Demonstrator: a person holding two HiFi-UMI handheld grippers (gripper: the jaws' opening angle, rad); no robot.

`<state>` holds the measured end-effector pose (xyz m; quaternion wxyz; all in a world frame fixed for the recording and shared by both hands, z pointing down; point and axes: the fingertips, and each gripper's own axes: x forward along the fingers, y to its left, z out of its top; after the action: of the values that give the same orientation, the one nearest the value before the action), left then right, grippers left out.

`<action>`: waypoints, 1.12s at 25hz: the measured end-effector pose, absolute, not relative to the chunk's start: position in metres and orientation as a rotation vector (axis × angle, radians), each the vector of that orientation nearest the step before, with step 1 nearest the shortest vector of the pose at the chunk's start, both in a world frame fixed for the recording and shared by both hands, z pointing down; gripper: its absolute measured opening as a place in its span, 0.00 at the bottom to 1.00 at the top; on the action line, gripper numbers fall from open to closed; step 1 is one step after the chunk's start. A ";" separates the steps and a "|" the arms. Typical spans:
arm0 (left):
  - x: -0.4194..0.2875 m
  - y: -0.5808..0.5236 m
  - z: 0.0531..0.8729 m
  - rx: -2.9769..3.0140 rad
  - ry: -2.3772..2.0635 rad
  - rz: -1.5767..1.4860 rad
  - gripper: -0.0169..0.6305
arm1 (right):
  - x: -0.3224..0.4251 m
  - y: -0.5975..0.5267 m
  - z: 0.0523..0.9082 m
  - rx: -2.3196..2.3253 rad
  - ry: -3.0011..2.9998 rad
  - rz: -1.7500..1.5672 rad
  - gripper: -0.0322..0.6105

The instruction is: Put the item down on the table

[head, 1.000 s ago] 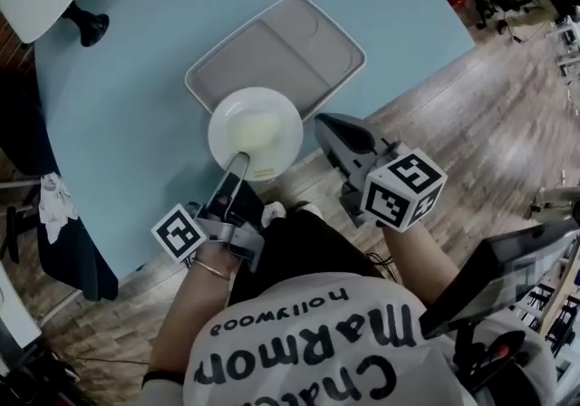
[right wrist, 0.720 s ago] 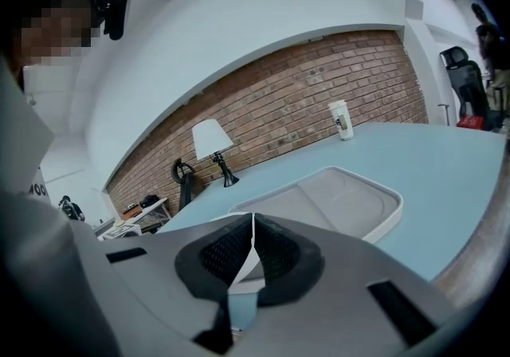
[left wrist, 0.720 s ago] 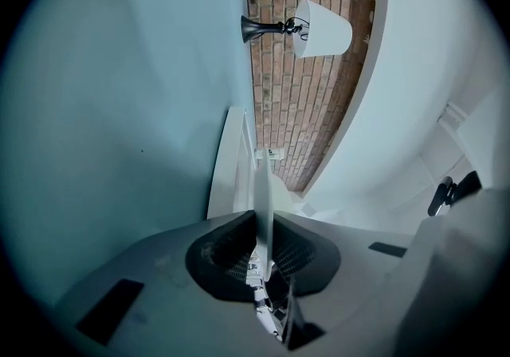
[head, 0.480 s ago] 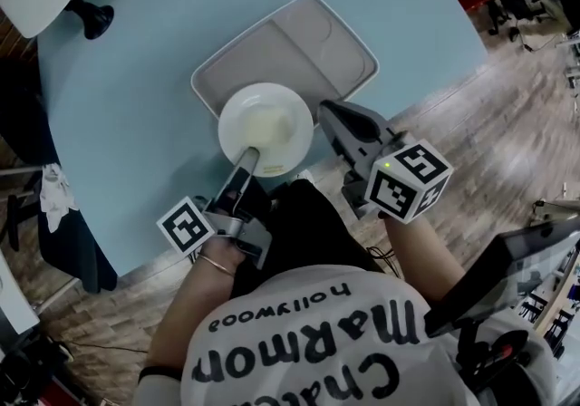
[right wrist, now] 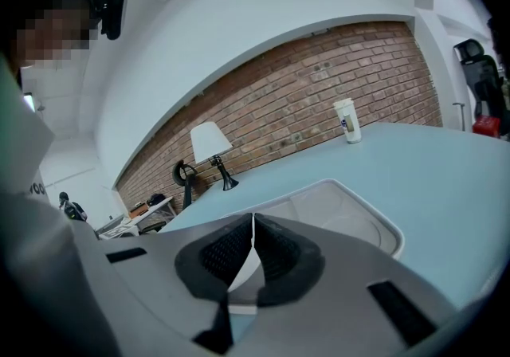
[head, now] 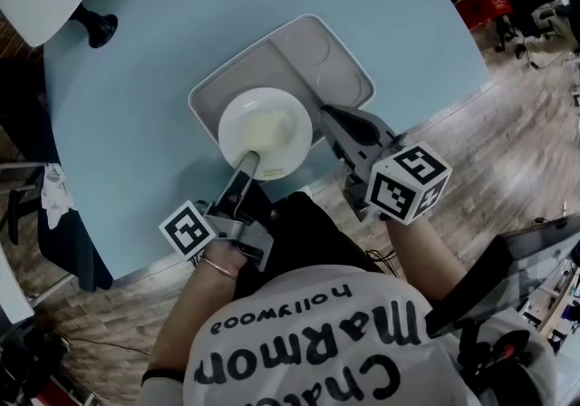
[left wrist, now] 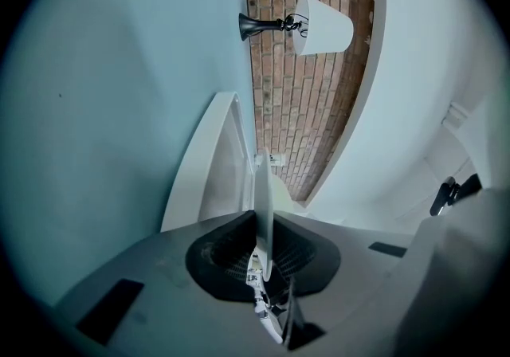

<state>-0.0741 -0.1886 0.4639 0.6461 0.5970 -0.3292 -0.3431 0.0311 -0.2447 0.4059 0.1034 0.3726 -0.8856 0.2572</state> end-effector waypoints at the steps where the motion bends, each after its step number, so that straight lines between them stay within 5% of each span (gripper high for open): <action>1: -0.069 -0.196 0.463 1.354 -0.753 -0.781 0.07 | 0.035 -0.253 0.405 1.091 -2.616 0.761 0.07; 28: -0.055 -0.246 0.476 1.201 -0.880 -0.748 0.07 | 0.050 -0.314 0.397 1.008 -2.662 0.801 0.07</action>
<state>-0.0546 -0.2463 0.4760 0.6725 0.5334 -0.3910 -0.3322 0.0501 -0.3141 0.3965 0.0919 0.3395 -0.8964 0.2698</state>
